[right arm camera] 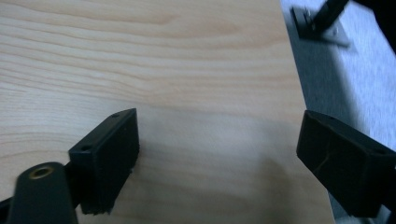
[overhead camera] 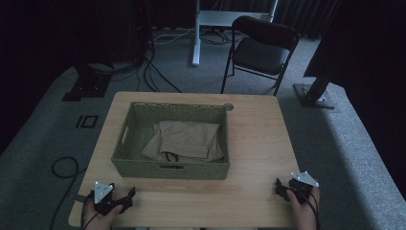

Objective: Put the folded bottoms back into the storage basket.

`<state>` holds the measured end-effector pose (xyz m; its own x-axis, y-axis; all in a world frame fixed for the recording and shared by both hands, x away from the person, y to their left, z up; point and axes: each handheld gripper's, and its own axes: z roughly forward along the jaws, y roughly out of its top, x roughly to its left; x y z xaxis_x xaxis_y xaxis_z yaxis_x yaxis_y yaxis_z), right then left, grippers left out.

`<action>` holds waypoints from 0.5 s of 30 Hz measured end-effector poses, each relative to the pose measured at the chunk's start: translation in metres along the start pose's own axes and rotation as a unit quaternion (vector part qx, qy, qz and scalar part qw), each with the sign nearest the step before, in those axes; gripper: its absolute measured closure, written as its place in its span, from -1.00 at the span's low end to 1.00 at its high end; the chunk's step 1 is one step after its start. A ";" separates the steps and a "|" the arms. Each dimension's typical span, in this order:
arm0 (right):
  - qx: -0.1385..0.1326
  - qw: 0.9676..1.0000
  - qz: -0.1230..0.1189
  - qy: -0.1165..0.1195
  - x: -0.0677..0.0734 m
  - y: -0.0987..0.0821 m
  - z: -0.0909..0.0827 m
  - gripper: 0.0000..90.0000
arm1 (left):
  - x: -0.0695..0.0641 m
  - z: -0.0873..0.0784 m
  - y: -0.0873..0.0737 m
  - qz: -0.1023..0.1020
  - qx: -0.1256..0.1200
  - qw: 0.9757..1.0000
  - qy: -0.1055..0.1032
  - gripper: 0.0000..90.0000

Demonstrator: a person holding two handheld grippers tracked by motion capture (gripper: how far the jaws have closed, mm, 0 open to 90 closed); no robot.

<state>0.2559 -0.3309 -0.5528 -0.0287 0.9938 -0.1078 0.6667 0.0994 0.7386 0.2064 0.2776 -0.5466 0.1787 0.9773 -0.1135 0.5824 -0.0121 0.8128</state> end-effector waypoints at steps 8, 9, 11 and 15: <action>-0.001 1.000 0.017 -0.008 -0.003 -0.001 0.001 -0.74 | 0.022 -0.004 -0.005 -0.026 0.000 0.999 0.033 -0.64; 0.000 1.000 0.020 -0.007 -0.003 -0.001 0.001 -0.74 | 0.024 -0.004 -0.006 -0.027 0.002 0.999 0.039 -0.64; 0.003 1.000 0.027 -0.001 -0.005 -0.001 0.001 -0.74 | 0.028 -0.003 -0.009 -0.029 0.006 0.998 0.047 -0.64; 0.015 0.998 0.064 0.018 -0.007 -0.001 0.003 -0.74 | 0.031 0.000 -0.013 -0.024 0.008 0.998 0.060 -0.64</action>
<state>0.2576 -0.3383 -0.5547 0.0309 0.9995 0.0104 0.6891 -0.0288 0.7241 0.2044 0.3084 -0.5602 0.0548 0.9950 -0.0830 0.6011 0.0335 0.7985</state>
